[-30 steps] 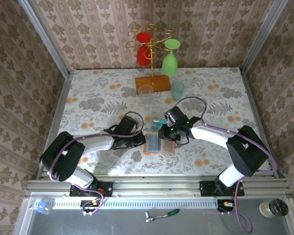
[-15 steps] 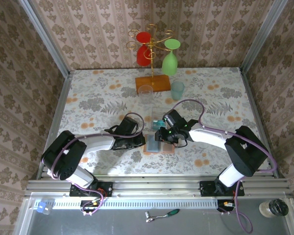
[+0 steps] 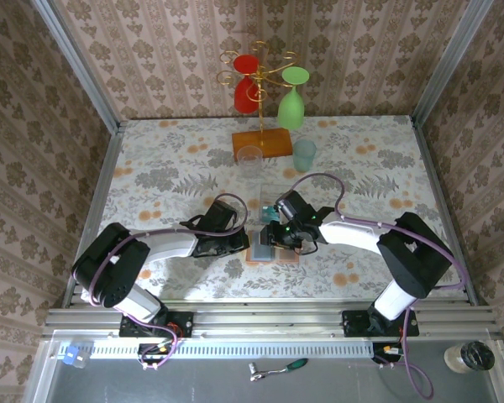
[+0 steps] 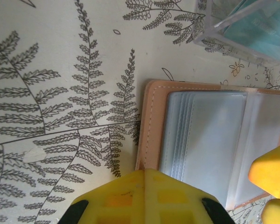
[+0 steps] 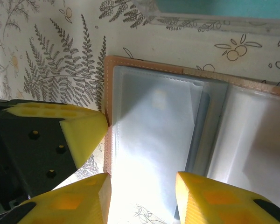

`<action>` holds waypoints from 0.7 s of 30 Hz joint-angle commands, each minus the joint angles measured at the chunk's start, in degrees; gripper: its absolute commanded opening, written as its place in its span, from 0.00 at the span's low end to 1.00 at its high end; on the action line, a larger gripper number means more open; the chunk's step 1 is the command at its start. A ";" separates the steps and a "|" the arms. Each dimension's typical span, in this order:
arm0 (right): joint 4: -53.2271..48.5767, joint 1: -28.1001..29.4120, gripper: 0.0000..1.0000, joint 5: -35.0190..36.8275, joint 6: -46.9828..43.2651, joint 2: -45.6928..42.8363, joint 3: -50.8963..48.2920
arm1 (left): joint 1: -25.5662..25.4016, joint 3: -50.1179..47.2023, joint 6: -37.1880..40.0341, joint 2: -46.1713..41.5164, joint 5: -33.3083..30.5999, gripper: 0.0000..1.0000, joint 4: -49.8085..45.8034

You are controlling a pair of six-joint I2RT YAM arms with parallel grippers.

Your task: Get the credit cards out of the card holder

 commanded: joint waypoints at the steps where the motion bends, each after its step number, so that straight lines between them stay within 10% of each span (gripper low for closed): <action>1: 0.69 0.55 0.41 -1.37 0.98 1.16 1.25 | -0.32 0.44 -0.26 0.71 0.09 0.03 -0.88; 21: 0.01 1.33 0.37 -1.11 0.87 3.60 2.81 | -0.24 -0.07 -0.41 0.94 0.26 0.03 -0.29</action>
